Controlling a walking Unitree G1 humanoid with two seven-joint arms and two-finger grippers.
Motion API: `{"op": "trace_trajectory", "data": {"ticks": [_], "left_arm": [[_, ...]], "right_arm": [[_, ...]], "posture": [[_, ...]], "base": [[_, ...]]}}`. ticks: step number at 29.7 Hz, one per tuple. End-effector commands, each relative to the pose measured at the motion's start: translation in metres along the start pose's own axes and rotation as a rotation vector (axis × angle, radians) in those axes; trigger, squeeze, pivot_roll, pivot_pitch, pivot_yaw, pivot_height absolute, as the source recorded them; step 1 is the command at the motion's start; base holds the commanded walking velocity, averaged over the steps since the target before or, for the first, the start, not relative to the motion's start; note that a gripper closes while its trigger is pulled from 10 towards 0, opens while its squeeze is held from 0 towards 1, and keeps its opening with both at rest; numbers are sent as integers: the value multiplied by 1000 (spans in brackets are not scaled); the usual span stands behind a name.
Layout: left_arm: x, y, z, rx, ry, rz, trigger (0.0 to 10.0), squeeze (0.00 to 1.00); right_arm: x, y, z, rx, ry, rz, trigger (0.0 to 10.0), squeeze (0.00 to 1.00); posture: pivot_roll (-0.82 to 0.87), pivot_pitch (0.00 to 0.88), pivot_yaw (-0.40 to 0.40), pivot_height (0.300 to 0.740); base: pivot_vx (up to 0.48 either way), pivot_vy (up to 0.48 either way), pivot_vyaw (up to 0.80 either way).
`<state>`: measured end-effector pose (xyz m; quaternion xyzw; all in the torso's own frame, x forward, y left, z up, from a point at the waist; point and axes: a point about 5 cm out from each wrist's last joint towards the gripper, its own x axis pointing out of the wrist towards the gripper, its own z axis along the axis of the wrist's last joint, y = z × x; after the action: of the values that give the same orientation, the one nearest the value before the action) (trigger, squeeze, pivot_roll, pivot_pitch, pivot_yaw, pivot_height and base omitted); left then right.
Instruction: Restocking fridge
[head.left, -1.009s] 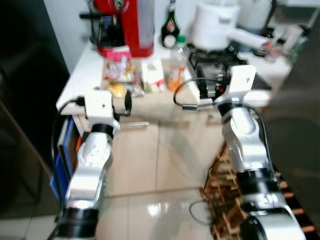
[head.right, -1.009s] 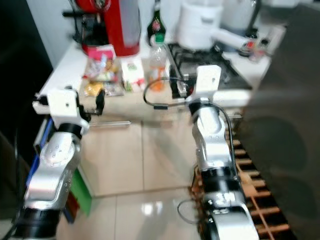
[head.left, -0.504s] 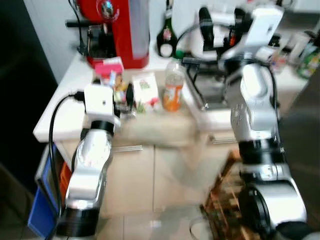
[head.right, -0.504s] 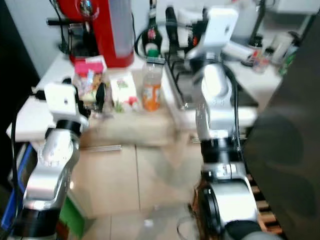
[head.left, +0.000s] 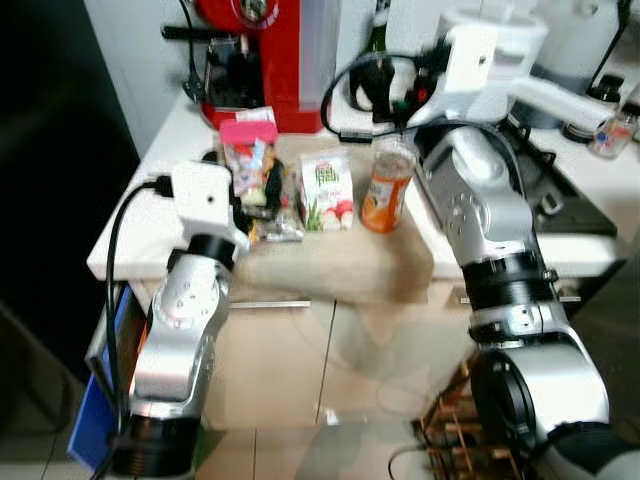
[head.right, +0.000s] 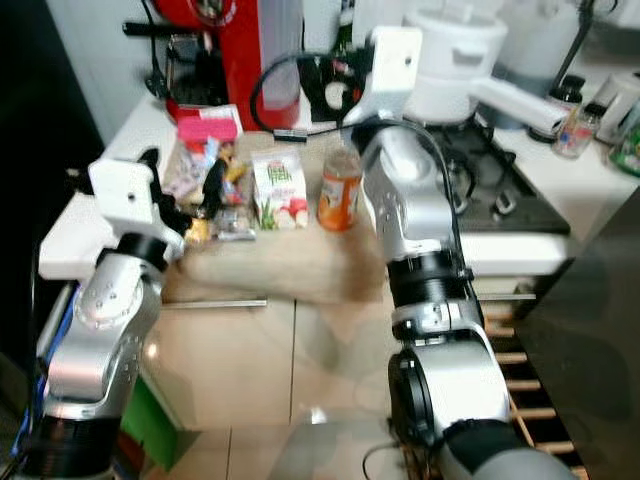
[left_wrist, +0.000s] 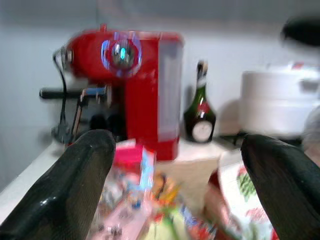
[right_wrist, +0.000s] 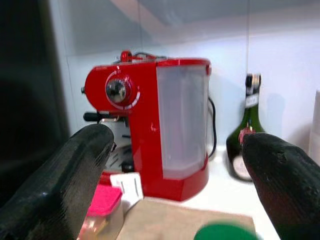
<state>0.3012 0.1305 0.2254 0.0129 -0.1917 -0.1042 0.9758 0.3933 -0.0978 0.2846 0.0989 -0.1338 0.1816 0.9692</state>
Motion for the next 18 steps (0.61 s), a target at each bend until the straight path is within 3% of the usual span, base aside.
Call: {"op": "trace_trajectory", "data": {"ticks": [1,5,18], "left_arm": [[3,-1,8,-6,-24,-16,10000,0],[2,-2,7,-33,-7,-28,10000,0],[2,0,4,-70,30,-23,10000,0]], "right_arm": [[3,-2,8,23,1,-15,10000,0],[2,-7,-1,59,86,-44,10000,0],[3,-16,-20,62,188,-101,10000,0]], "posture": [[-29,0,-22,740],[-34,0,-23,740],[-35,0,-28,740]], "base": [[0,0,0],[0,0,0],[0,0,0]]}}
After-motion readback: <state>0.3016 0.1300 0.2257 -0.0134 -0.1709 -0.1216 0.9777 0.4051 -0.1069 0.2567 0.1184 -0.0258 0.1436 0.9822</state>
